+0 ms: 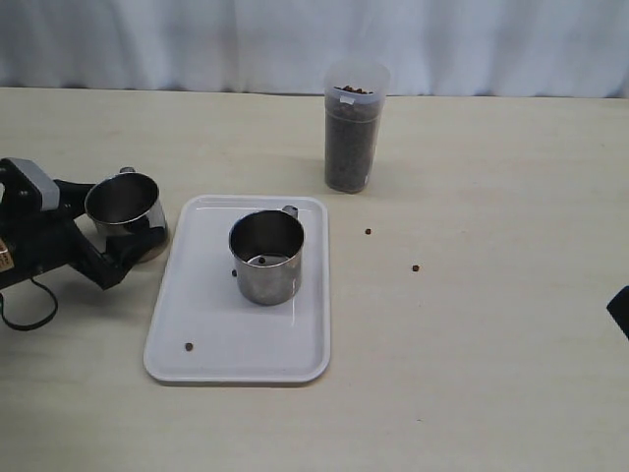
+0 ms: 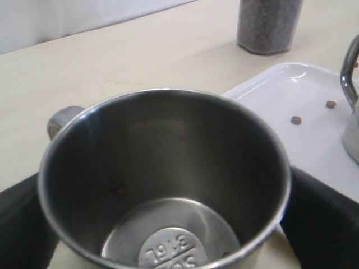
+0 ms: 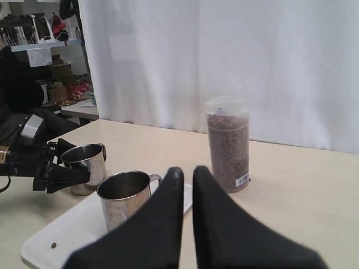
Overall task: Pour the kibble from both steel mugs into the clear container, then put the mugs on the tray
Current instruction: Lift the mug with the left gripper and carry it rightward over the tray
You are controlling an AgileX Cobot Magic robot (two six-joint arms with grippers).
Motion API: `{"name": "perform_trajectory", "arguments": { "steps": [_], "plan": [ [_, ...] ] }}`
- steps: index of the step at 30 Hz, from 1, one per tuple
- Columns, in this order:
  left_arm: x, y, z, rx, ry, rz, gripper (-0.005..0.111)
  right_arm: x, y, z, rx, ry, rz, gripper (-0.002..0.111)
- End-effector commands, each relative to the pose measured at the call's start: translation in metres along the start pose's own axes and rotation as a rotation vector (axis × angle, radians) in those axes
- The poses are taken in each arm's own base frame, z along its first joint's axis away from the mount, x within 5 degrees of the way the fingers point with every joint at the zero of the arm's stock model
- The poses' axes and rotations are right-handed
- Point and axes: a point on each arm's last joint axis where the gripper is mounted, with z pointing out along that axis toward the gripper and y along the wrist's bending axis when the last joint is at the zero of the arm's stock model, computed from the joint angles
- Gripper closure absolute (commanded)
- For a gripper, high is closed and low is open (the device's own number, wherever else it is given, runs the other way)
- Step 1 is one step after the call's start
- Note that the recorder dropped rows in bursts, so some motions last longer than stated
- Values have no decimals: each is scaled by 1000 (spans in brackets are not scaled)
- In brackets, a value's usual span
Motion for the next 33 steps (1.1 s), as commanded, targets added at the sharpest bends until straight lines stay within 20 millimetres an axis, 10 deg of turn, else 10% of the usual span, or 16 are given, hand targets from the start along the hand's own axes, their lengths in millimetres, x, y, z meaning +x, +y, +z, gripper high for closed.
{"name": "perform_trajectory", "arguments": {
  "steps": [1,6,20,33],
  "plan": [
    [-2,1,2,-9,-16,-5,58,2,0,0,-3,4,-3,103],
    [-2,0,2,-3,-18,4,107,2,0,0,-3,4,-3,103],
    [-38,-6,-7,100,-74,73,107,2,0,0,-3,4,-3,103],
    [-58,-37,39,96,-79,139,107,2,0,0,-3,4,-3,103]
  ]
}}
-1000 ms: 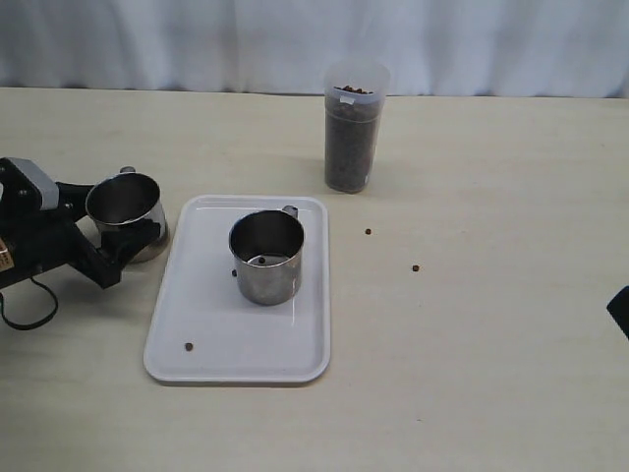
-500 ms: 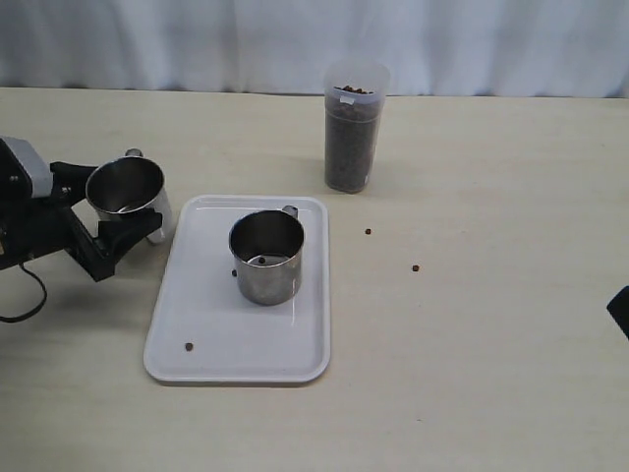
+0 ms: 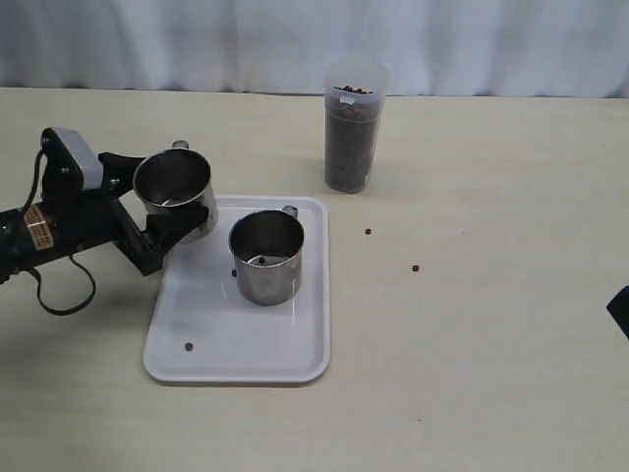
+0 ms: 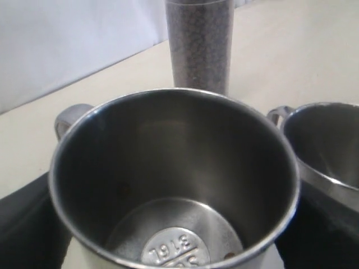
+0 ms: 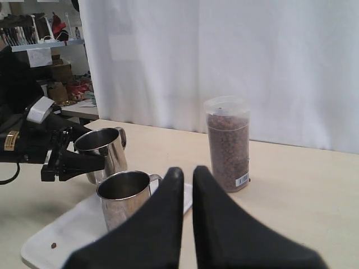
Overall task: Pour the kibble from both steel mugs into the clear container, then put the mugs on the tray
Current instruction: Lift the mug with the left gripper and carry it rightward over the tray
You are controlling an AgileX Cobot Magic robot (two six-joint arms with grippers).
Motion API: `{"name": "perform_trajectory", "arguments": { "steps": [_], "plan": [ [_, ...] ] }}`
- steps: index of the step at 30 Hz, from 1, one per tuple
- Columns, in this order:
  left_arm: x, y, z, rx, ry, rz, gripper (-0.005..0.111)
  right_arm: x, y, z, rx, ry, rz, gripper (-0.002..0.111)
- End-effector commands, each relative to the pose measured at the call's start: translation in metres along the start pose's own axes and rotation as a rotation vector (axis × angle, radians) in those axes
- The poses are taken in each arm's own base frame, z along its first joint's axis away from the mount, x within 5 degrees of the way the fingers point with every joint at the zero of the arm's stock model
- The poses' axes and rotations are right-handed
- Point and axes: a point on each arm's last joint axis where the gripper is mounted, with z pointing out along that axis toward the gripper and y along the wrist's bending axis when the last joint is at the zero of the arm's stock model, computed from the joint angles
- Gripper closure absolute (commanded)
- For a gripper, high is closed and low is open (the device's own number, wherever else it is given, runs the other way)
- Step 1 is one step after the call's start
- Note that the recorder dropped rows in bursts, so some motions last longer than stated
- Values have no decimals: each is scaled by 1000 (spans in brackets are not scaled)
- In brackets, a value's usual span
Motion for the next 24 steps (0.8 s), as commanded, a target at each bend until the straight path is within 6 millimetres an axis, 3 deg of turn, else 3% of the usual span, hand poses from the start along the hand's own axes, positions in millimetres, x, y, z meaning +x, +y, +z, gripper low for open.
{"name": "perform_trajectory", "arguments": {
  "steps": [1,12,24],
  "plan": [
    [-9,0,17,-11,13,42,107,2,0,0,-3,4,-3,103],
    [-1,2,45,22,46,22,107,2,0,0,-3,4,-3,103],
    [14,4,52,30,67,-28,107,2,0,0,-3,4,-3,103]
  ]
}}
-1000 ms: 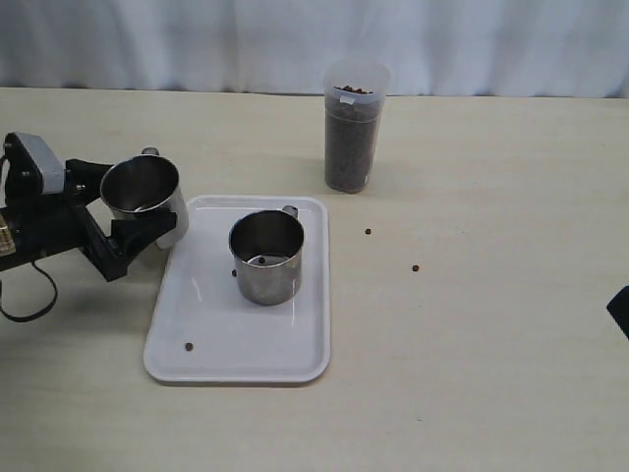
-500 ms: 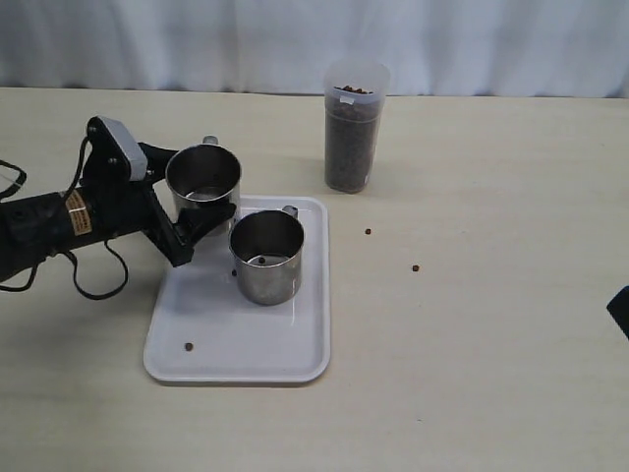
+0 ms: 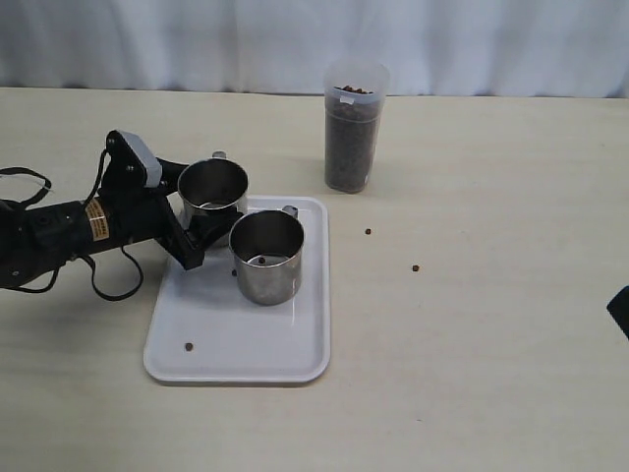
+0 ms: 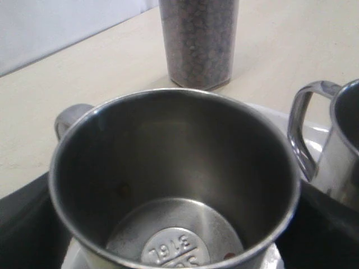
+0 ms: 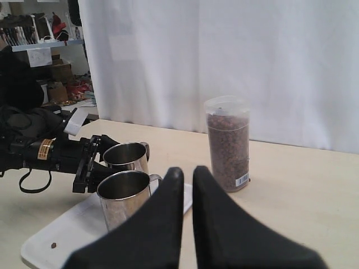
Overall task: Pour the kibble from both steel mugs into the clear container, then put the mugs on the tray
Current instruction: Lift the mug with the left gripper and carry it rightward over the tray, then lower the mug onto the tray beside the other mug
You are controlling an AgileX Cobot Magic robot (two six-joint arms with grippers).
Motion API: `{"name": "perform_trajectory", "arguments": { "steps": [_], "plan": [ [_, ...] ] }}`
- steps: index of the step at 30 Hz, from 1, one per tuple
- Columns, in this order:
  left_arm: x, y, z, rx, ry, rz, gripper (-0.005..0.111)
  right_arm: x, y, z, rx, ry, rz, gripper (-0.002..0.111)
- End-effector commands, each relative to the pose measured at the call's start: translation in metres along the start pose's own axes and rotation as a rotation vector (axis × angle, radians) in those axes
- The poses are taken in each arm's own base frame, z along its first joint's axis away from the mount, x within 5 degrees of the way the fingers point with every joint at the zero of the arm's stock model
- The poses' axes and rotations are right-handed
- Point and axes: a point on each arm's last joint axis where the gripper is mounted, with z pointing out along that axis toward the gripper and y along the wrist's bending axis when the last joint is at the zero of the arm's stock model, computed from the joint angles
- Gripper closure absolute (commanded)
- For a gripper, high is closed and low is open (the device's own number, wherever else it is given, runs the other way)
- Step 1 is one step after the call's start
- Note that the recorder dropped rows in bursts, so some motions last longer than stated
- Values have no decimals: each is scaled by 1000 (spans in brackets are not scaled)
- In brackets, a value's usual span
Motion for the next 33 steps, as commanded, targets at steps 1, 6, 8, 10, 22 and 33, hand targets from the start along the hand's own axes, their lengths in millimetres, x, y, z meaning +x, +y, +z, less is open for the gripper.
{"name": "perform_trajectory", "arguments": {
  "steps": [1,6,8,10,22,33],
  "plan": [
    [-3,1,1,-6,-15,-31,107,2,0,0,-3,4,-3,103],
    [2,2,1,-17,36,-34,107,2,0,0,-3,4,-3,103],
    [2,3,1,-18,35,-35,103,2,0,0,-3,4,-3,103],
    [2,2,1,-16,30,-34,85,2,0,0,-3,4,-3,103],
    [-3,3,0,-20,18,-30,8,2,0,0,-3,4,-3,103],
    [-3,3,0,-19,25,-56,8,2,0,0,-3,4,-3,103]
  ]
}}
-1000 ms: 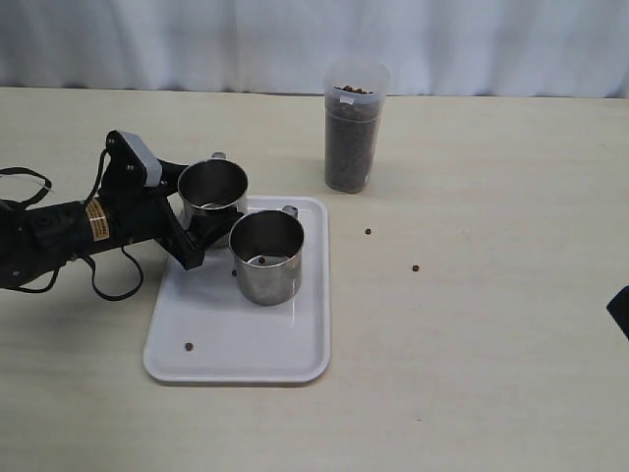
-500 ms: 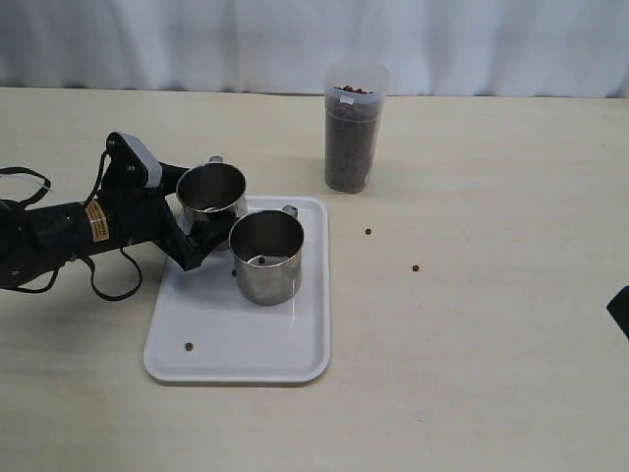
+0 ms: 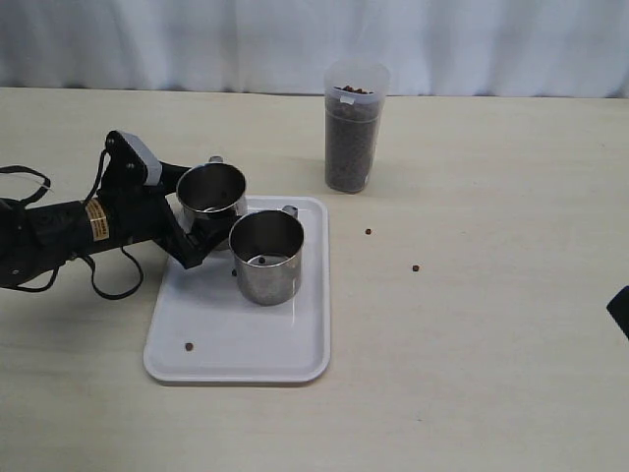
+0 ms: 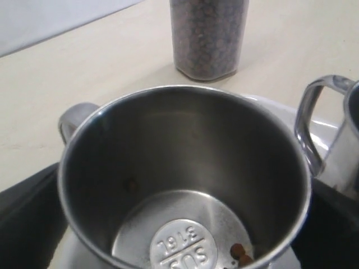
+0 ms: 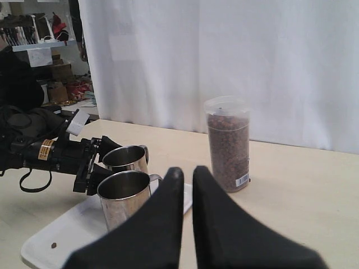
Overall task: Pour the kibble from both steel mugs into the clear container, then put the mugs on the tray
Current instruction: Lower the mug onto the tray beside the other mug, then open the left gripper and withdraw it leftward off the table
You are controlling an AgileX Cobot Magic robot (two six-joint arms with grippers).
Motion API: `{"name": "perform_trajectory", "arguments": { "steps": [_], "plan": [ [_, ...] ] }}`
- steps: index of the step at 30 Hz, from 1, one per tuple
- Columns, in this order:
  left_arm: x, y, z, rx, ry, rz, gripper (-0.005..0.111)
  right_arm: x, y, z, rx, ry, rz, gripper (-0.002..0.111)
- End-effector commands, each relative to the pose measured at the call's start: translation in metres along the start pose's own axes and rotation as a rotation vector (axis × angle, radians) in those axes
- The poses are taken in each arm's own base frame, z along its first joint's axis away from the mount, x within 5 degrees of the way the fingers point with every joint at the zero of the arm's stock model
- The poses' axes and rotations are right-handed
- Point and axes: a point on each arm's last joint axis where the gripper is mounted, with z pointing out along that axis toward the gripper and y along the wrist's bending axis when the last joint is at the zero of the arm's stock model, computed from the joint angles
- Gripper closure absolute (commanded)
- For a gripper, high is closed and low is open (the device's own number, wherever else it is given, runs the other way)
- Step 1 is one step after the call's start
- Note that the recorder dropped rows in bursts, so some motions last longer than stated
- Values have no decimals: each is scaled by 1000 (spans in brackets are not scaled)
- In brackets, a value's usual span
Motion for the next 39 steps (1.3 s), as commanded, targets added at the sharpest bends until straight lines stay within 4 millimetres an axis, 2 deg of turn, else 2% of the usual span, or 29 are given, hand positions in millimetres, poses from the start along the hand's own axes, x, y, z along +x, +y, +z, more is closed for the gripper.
{"name": "perform_trajectory", "arguments": {
  "steps": [1,9,13,16,21,25,30,39],
  "plan": [
    [-5,2,0,-10,-7,-2,8,2,0,0,-3,4,-3,103],
    [-13,7,-9,-44,170,37,8,2,0,0,-3,4,-3,103],
    [-15,-1,-12,53,197,118,8,2,0,0,-3,4,-3,103],
    [-15,0,-13,46,217,124,8,2,0,0,-3,4,-3,103],
    [-23,23,-36,-38,222,42,8,2,0,0,-3,4,-3,103],
    [-25,25,-54,59,267,104,8,2,0,0,-3,4,-3,103],
    [-28,25,-65,136,200,84,8,2,0,0,-3,4,-3,103],
    [-36,22,-66,182,111,18,8,2,0,0,-3,4,-3,103]
  ]
}}
